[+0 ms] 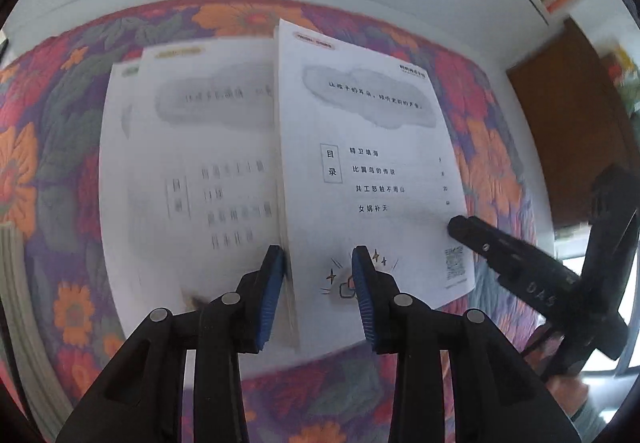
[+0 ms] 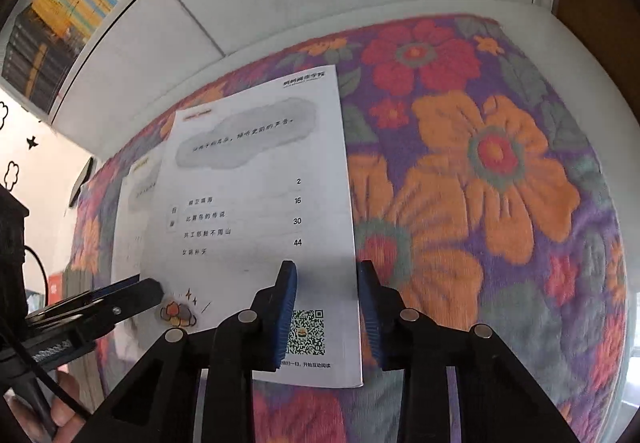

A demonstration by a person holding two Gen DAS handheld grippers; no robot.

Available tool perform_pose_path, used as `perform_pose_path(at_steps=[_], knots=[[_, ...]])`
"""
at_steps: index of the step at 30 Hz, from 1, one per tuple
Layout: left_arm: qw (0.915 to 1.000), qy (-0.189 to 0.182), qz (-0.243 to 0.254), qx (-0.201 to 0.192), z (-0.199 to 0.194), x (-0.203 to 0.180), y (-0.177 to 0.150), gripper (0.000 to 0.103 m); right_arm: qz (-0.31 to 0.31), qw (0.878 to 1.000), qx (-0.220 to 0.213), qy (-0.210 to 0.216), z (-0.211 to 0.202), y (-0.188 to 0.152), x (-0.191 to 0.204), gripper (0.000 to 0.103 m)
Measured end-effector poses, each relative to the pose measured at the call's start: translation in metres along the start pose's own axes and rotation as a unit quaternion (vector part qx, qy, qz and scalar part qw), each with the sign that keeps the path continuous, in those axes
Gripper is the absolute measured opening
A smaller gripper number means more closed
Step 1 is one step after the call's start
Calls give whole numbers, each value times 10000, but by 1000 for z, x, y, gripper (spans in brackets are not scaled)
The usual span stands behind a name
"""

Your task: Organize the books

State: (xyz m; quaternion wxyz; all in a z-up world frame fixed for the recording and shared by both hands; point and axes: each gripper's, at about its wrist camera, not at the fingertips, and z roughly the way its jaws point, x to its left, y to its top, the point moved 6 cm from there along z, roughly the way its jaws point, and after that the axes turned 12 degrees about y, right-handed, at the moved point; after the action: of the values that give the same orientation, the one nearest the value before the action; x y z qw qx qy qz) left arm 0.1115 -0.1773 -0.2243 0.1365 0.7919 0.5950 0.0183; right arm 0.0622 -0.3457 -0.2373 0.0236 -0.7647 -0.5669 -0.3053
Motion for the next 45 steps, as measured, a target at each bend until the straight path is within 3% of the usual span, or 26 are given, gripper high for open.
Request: perform_pose_path(at_steps=[10, 14, 19, 21, 23, 25, 28, 30, 34, 36, 37, 40, 45], knots=[[9951, -66, 738, 662, -22, -20, -138, 32, 334, 9988, 341, 50, -55, -138, 0, 33], [9958, -217, 522, 720, -27, -16, -152, 32, 444, 9977, 444, 258, -73, -167, -7, 32], [9962, -348, 391, 700, -16, -25, -154, 32, 583, 9963, 274, 569, -67, -167, -11, 33], [9958, -469, 331, 706, -15, -23, -153, 32, 626, 9957, 200, 658, -65, -166, -8, 41], [9946, -662, 259, 757, -15, -17, -150, 32, 833, 9923, 123, 906, -65, -165, -9, 42], [9926, -898, 157, 806, -15, -8, -150, 35, 1228, 9819, 110, 1438, -68, -166, -14, 42], [9868, -1323, -5, 937, -15, 2, -149, 37, 1947, 9438, -106, 2667, -82, -167, -10, 42], [9844, -1461, -13, 983, -14, 3, -149, 34, 1950, 9355, -191, 2941, -86, -162, -1, 40], [9809, -1626, -49, 1065, -12, 4, -148, 34, 1611, 9535, -88, 2546, -61, -151, 13, 37], [9809, -1616, -59, 1079, -12, 5, -148, 34, 1568, 9583, -60, 2388, -48, -145, 16, 23], [9817, -1575, -20, 1071, -13, 5, -148, 34, 1493, 9609, -100, 2330, -49, -142, 19, 21], [9841, -1449, 171, 1010, -17, -6, -145, 35, 817, 9753, -207, 2043, -70, -134, 45, 13], [9765, -1916, 538, 822, -33, -58, -130, 34, -220, 9868, -519, 1518, -118, -117, 95, 15]])
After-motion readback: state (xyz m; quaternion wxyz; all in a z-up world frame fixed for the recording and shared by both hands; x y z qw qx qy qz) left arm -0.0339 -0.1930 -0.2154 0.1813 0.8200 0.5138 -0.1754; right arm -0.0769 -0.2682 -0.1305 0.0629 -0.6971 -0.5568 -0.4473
